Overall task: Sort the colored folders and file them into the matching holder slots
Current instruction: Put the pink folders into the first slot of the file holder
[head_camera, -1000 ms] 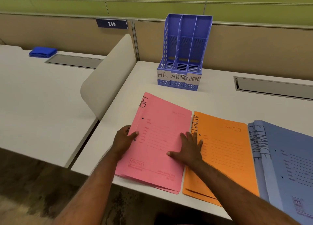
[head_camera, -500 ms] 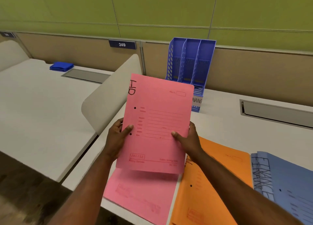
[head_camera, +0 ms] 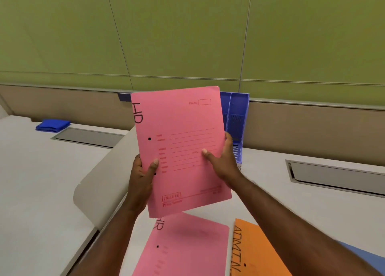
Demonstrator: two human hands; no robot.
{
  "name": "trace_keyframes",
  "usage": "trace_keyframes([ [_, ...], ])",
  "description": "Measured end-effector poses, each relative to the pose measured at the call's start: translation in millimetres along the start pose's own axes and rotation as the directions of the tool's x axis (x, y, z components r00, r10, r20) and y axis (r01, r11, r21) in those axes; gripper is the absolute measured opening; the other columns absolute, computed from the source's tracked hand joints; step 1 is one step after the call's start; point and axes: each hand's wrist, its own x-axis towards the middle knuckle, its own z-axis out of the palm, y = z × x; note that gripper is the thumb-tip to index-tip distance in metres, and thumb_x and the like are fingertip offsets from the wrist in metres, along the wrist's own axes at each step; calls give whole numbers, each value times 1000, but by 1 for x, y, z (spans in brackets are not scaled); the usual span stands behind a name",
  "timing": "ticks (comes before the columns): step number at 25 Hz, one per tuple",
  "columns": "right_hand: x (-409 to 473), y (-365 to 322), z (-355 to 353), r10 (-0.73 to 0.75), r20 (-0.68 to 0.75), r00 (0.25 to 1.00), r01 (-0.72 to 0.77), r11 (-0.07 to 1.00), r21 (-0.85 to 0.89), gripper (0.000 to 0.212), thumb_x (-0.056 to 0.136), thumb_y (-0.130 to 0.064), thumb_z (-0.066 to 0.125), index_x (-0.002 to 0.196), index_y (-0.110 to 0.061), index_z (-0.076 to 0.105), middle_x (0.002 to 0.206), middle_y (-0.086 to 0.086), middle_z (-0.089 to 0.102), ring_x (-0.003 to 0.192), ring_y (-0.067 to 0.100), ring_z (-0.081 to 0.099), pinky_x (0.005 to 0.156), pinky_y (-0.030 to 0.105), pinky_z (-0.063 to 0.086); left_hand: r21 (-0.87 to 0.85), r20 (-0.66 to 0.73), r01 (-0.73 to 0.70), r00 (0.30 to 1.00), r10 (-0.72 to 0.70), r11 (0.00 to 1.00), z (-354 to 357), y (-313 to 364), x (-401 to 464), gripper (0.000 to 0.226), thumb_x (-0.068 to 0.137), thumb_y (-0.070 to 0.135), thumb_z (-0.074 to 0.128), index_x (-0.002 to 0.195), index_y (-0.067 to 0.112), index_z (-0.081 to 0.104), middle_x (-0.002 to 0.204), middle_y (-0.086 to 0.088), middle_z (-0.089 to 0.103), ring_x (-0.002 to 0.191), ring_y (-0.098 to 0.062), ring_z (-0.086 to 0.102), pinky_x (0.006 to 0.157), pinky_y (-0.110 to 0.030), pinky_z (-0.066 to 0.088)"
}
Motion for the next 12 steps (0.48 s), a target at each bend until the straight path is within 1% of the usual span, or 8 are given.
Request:
trace_keyframes([
  [2,24,-15,6,-20,-37,999,18,998,-67,78,83,-22,72,143,-21,22,139,2,38,125,19,45,107,40,40,-4,52,-33,998,33,999,-6,10,28,33,92,38,57,121,26,50,113,3,70,95,-20,72,69,-35,61],
  [5,67,-41,20,-52,-97,994,31,979,-201,85,81,-26,74,148,-14,23,139,6,33,129,20,40,111,36,35,-9,126,-100,987,100,995,-15,26,74,41,90,38,57,127,23,48,119,-1,68,102,-24,70,78,-44,60],
  [6,82,-50,25,-71,-105,992,45,972,-231,88,80,-27,75,149,-12,23,139,8,32,130,21,39,112,34,33,-9,132,-123,984,123,992,-16,30,89,42,89,38,57,127,24,46,121,-1,67,103,-23,69,80,-44,59],
  [8,111,-63,35,-107,-105,989,75,959,-272,92,79,-30,76,150,-9,21,141,10,33,133,22,38,115,35,31,-6,116,-179,977,179,984,-16,38,112,38,87,39,56,124,35,46,121,3,66,104,-18,68,80,-38,59],
  [10,135,-75,42,-132,-76,988,111,966,-234,88,80,-33,75,148,-9,24,144,9,37,134,21,40,115,39,33,19,86,-242,967,239,970,-14,43,129,32,86,40,56,116,46,44,118,8,65,101,-12,68,77,-29,57],
  [12,157,-83,51,-145,-51,988,140,985,-97,77,81,-35,73,143,-13,32,141,4,47,129,17,48,113,42,38,49,53,-294,955,292,954,-13,42,145,29,86,40,55,113,47,45,114,10,65,99,-11,67,75,-26,57],
])
